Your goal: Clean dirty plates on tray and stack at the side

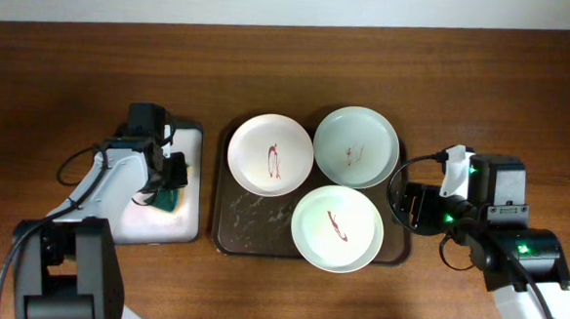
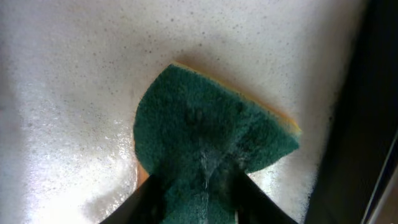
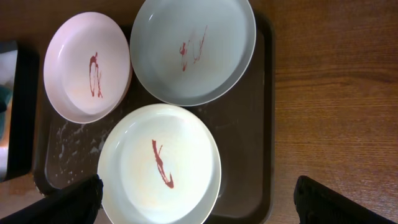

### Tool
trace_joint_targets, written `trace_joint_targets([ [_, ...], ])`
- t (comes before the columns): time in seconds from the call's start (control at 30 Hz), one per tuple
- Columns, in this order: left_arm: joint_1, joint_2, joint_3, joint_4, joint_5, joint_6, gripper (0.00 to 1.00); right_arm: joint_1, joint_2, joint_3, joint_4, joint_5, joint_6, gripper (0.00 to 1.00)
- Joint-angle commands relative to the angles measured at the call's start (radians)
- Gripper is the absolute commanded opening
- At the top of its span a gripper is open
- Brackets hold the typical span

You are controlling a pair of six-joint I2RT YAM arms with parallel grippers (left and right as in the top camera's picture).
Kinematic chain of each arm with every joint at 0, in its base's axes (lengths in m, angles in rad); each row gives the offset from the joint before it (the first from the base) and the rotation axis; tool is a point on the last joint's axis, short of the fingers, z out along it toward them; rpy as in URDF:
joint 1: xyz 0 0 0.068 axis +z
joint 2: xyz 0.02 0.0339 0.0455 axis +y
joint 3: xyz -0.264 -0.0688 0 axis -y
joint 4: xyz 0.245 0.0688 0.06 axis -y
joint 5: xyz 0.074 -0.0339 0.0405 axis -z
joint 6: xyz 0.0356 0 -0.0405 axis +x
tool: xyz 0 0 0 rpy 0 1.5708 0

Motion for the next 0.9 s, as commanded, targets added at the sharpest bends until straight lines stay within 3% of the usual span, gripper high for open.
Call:
trace_joint_targets([
  [0.0, 0.003, 0.029, 0.005, -0.021, 0.000, 0.001, 0.48, -0.005, -0.003, 0.023, 0.008, -0.002, -0.003, 0.99],
  [0.13, 0.003, 0.029, -0.029, -0.043, 0.001, 0.001, 0.47, -0.005, -0.003, 0.023, 0.011, -0.002, -0.003, 0.99],
  [0.2, 0.003, 0.029, -0.031, -0.045, 0.001, 0.000, 0.29, -0.005, -0.003, 0.023, 0.011, -0.002, -0.003, 0.99],
  [0.23, 0.003, 0.029, -0.031, -0.045, 0.000, 0.000, 0.01, -0.005, -0.003, 0.023, 0.011, -0.002, -0.003, 0.99],
  [0.4, 0.003, -0.021, 0.047, -0.130, 0.001, 0.001, 0.00, -0.005, 0.029, 0.023, -0.006, -0.002, -0.003, 0.99],
  [0.53, 0.003, -0.124, 0.064, -0.162, 0.159, -0.004, 0.00, -0.004, 0.217, 0.023, -0.021, -0.066, -0.045, 0.73],
  [0.63, 0.001, -0.123, 0.054, -0.200, 0.151, -0.010, 0.00, -0.004, 0.367, 0.023, -0.007, -0.077, -0.046, 0.57],
  [0.87, 0.001, -0.123, 0.054, -0.203, 0.151, -0.010, 0.00, -0.003, 0.639, 0.023, 0.076, -0.126, -0.048, 0.42],
])
